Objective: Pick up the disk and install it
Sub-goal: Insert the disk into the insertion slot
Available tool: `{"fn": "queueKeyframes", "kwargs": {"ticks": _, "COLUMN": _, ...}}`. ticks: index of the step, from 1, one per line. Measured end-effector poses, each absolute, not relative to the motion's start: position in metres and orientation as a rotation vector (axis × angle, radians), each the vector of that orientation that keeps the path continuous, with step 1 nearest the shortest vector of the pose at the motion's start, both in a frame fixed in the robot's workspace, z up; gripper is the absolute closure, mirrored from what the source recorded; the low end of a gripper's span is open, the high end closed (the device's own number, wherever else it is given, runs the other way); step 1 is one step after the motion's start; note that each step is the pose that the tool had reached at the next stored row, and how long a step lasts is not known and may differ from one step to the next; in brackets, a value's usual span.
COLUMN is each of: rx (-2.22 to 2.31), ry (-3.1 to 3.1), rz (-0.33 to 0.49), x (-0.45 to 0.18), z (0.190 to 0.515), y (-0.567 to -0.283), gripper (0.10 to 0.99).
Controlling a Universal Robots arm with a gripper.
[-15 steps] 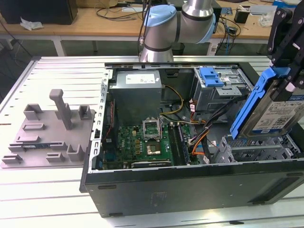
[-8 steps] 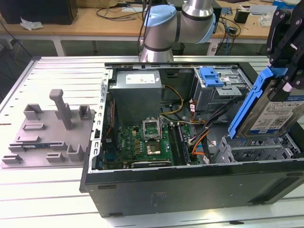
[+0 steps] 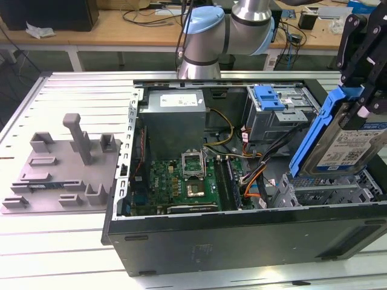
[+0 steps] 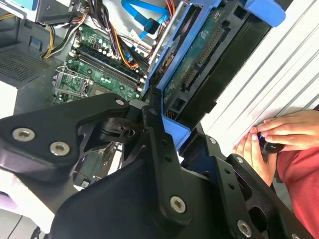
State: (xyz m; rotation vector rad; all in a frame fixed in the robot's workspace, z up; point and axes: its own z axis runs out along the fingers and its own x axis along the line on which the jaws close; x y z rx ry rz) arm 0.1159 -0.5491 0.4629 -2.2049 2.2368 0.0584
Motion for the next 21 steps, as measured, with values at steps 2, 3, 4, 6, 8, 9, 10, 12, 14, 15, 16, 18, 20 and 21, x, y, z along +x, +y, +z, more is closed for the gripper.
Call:
{"fn": "queueKeyframes", "kwargs": {"ticks": 2, "rx": -2.206, "ry": 2.238, "rz": 0.056, "x": 0.1160, "z": 0.4620, "y": -0.5487, "gripper": 0.722}}
{"fn": "queueKeyframes", "kwargs": {"ticks": 3, "rx": -2.206, "ry": 2.239, "rz": 0.055, "x": 0.1160, "z": 0.4618, "y": -0.5487, "gripper": 0.722}}
{"fn": "queueKeyframes", "kwargs": {"ticks": 4, "rx": -2.207, "ry": 2.239, "rz": 0.054, "x": 0.1161, "z": 0.4617, "y": -0.5487, "gripper": 0.722}}
{"fn": "queueKeyframes", "kwargs": {"ticks": 6, "rx": -2.208, "ry": 2.240, "rz": 0.052, "x": 0.1164, "z": 0.4614, "y": -0.5487, "gripper": 0.722}}
{"fn": "queueKeyframes", "kwargs": {"ticks": 8, "rx": -2.208, "ry": 2.241, "rz": 0.050, "x": 0.1167, "z": 0.4604, "y": -0.5487, "gripper": 0.722}}
{"fn": "queueKeyframes", "kwargs": {"ticks": 9, "rx": -2.208, "ry": 2.241, "rz": 0.050, "x": 0.1168, "z": 0.4594, "y": -0.5486, "gripper": 0.722}}
{"fn": "queueKeyframes", "kwargs": {"ticks": 10, "rx": -2.208, "ry": 2.241, "rz": 0.050, "x": 0.1168, "z": 0.4584, "y": -0.5486, "gripper": 0.722}}
{"fn": "queueKeyframes", "kwargs": {"ticks": 12, "rx": -2.208, "ry": 2.241, "rz": 0.050, "x": 0.1168, "z": 0.4572, "y": -0.5486, "gripper": 0.722}}
{"fn": "queueKeyframes", "kwargs": {"ticks": 14, "rx": -2.208, "ry": 2.241, "rz": 0.050, "x": 0.1169, "z": 0.4561, "y": -0.5486, "gripper": 0.722}}
{"fn": "queueKeyframes", "kwargs": {"ticks": 15, "rx": -2.208, "ry": 2.241, "rz": 0.050, "x": 0.1169, "z": 0.4557, "y": -0.5486, "gripper": 0.722}}
{"fn": "queueKeyframes", "kwargs": {"ticks": 16, "rx": -2.208, "ry": 2.241, "rz": 0.050, "x": 0.1169, "z": 0.4551, "y": -0.5486, "gripper": 0.722}}
{"fn": "queueKeyframes", "kwargs": {"ticks": 18, "rx": -2.208, "ry": 2.240, "rz": 0.051, "x": 0.1169, "z": 0.4545, "y": -0.5486, "gripper": 0.722}}
{"fn": "queueKeyframes", "kwargs": {"ticks": 20, "rx": -2.207, "ry": 2.240, "rz": 0.052, "x": 0.1169, "z": 0.4540, "y": -0.5486, "gripper": 0.722}}
{"fn": "queueKeyframes", "kwargs": {"ticks": 21, "rx": -2.207, "ry": 2.239, "rz": 0.053, "x": 0.1171, "z": 0.4536, "y": -0.5486, "gripper": 0.722}}
